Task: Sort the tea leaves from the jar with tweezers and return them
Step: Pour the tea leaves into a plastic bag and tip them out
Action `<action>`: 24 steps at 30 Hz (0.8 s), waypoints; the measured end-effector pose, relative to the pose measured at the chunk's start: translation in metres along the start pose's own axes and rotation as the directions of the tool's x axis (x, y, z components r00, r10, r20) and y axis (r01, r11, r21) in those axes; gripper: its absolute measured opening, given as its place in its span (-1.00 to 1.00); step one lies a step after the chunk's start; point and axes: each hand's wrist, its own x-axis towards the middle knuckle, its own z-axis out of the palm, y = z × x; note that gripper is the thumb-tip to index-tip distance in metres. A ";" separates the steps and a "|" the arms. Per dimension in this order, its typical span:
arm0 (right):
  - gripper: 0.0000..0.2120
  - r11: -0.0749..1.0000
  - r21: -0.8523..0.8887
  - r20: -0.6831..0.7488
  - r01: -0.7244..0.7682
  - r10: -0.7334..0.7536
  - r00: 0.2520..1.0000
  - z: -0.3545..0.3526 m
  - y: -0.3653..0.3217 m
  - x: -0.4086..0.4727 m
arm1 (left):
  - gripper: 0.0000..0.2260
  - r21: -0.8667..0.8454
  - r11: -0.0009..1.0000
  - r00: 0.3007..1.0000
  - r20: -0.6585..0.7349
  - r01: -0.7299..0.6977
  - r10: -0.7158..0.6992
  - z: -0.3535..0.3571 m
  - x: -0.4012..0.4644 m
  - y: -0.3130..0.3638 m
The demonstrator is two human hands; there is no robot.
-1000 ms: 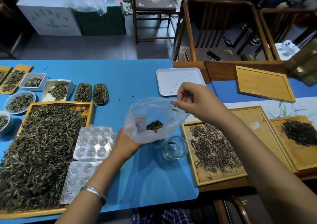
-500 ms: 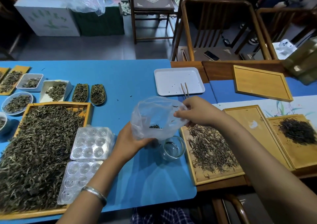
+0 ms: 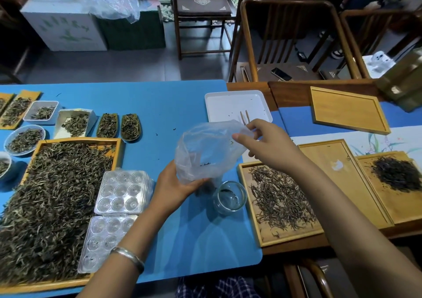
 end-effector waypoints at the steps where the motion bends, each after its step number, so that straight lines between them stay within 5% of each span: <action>1: -0.68 0.998 0.064 -0.005 -0.014 0.014 1.000 -0.001 0.003 -0.002 | -0.51 -0.008 1.000 1.000 0.002 0.001 -0.001 -0.001 0.001 -0.001; 10: -0.93 0.962 0.264 -0.233 0.067 -0.004 0.972 -0.002 0.028 -0.030 | -0.38 -0.064 0.998 1.000 -0.021 -0.012 0.011 -0.007 0.001 0.010; 18: -0.87 0.957 0.290 -0.086 -0.019 0.046 0.995 0.061 0.033 -0.042 | -0.46 -0.054 0.997 0.998 -0.036 -0.049 0.047 -0.013 0.009 0.020; 24: -0.26 0.955 0.295 0.057 -0.018 0.001 0.998 0.090 0.013 -0.034 | -0.72 -0.105 0.991 0.996 -0.030 -0.085 0.082 -0.025 0.008 0.026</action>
